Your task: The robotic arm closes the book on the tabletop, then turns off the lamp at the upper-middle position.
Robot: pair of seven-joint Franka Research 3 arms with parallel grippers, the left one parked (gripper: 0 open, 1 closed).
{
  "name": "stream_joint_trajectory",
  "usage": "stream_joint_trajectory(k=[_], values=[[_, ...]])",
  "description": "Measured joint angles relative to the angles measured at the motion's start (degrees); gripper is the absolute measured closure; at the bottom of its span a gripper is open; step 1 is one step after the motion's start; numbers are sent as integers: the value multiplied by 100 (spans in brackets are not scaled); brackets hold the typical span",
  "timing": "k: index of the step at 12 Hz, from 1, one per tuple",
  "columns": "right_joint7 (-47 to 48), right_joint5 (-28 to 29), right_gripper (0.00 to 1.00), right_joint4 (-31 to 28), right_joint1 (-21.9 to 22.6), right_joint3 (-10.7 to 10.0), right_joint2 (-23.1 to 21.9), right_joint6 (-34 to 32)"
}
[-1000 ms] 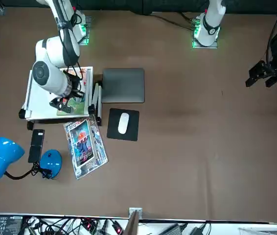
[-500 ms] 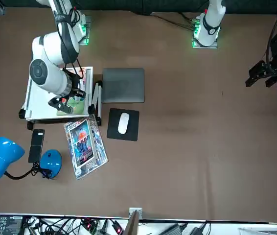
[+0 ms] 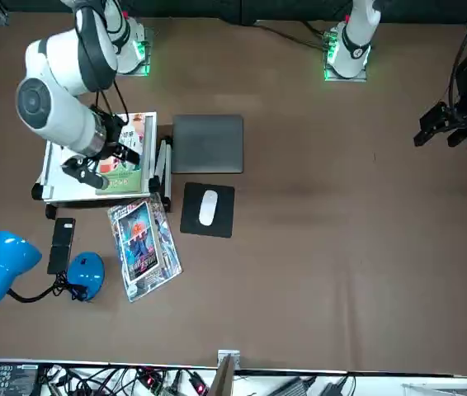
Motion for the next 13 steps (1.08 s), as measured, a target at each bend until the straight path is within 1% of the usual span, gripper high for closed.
stream_joint_trajectory(k=[3, 8, 9, 10, 13], values=[[1, -268, 0, 174, -138, -25, -6, 45], [9, -745, 0, 241, -242, -31, 98, 500], [18, -1031, 0, 256, -244, -31, 128, 604], [23, -1170, 0, 295, -247, -31, 153, 626], [24, -1303, 0, 594, -292, -32, 266, 627]])
